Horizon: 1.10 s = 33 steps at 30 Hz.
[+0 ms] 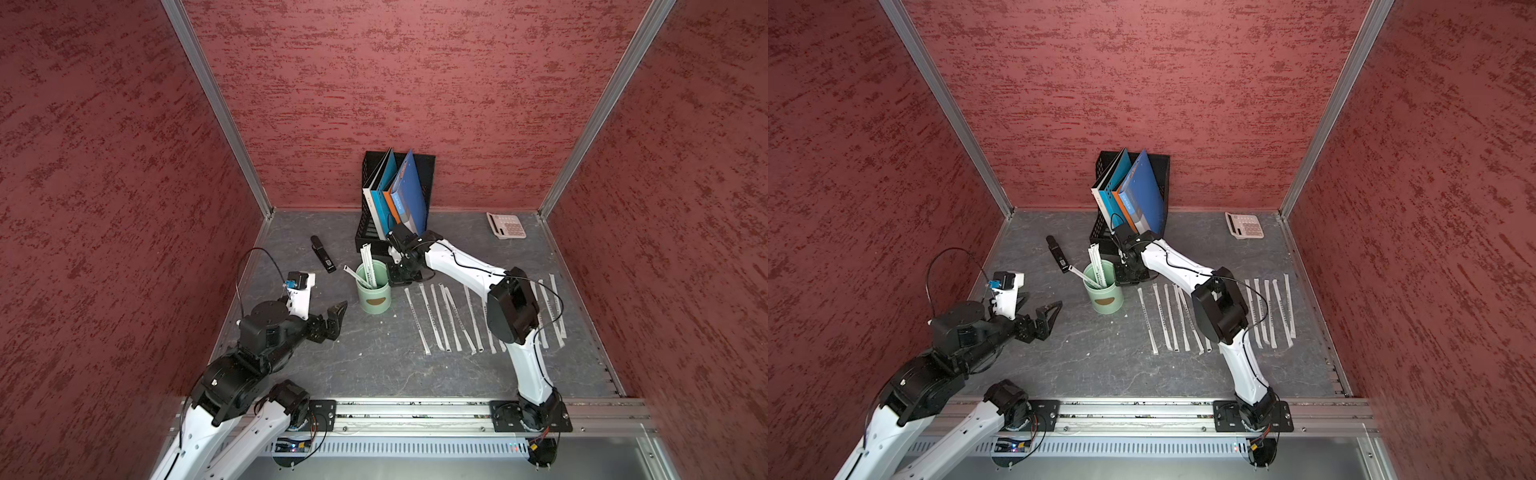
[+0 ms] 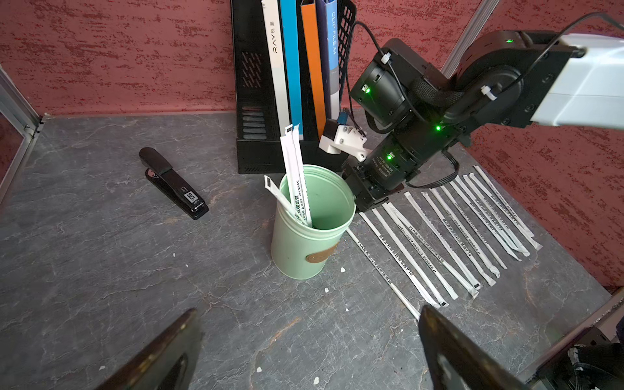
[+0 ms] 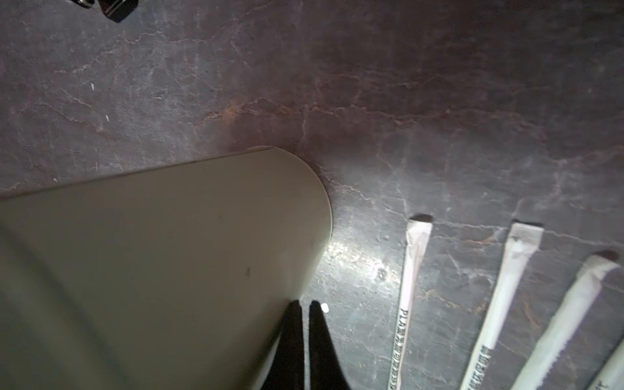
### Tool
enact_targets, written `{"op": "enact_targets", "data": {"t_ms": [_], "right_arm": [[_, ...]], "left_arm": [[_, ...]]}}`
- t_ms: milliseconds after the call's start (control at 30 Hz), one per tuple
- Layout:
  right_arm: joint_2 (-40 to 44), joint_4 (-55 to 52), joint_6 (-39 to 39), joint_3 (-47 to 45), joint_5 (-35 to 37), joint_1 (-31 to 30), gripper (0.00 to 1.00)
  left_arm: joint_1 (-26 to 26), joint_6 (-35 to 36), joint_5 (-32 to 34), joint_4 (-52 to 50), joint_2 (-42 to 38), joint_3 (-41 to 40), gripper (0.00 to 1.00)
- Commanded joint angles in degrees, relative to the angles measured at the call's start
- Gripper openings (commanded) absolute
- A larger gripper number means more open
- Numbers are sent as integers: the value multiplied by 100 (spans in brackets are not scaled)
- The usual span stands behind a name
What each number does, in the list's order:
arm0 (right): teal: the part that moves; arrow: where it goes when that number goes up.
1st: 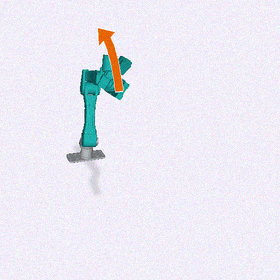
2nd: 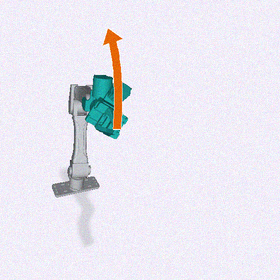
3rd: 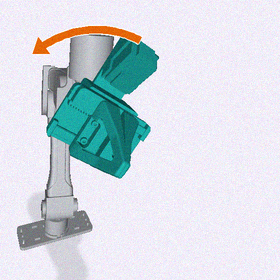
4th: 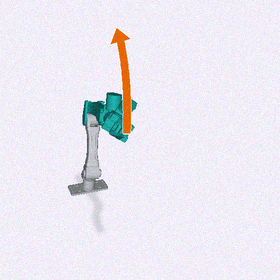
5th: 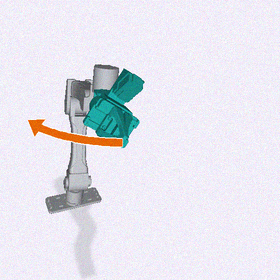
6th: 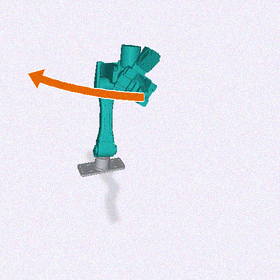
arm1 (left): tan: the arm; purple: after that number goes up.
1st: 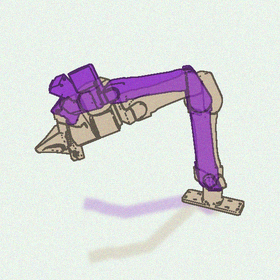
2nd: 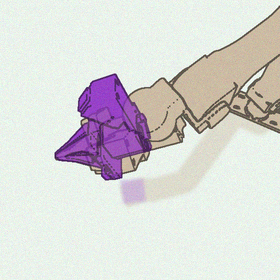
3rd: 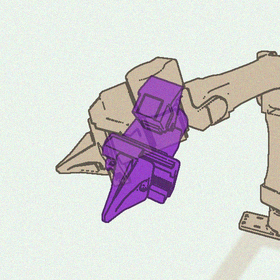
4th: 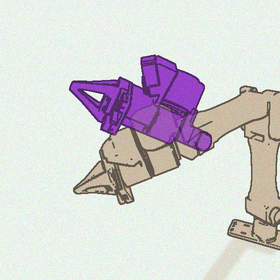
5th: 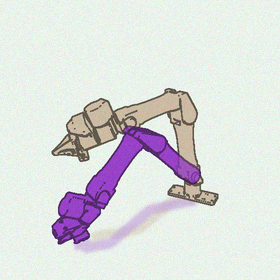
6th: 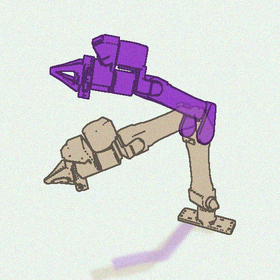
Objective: Take the straws out of the storage container
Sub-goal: Move the container to the center of the board.
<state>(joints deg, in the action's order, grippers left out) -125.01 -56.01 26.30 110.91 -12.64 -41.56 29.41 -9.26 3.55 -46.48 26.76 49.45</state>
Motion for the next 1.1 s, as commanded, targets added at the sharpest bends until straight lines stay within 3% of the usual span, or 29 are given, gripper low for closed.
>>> {"op": "enact_targets", "data": {"t_ms": [0,100,267,400,500,733,1067], "right_arm": [[-42,-33,147,174,57,-128,0],[321,-42,198,31,618,-164,1],[1492,223,-162,-372,1367,-244,12],[2351,347,-772,-538,1475,-389,20],[2701,593,-1369,-662,907,-519,25],[2210,931,-2440,-576,651,-1016,32],[1153,1321,-2669,-71,727,-1340,35]], "left_arm": [[-18,-6,60,42,-87,-54,99],[-15,-15,125,34,-132,-56,99],[-24,-37,310,12,-237,-50,99],[-49,-51,450,7,-352,-48,99],[-68,-67,522,7,-430,-58,99],[-132,-100,650,0,-554,-58,100],[-145,-125,740,13,-711,-75,99]]}}
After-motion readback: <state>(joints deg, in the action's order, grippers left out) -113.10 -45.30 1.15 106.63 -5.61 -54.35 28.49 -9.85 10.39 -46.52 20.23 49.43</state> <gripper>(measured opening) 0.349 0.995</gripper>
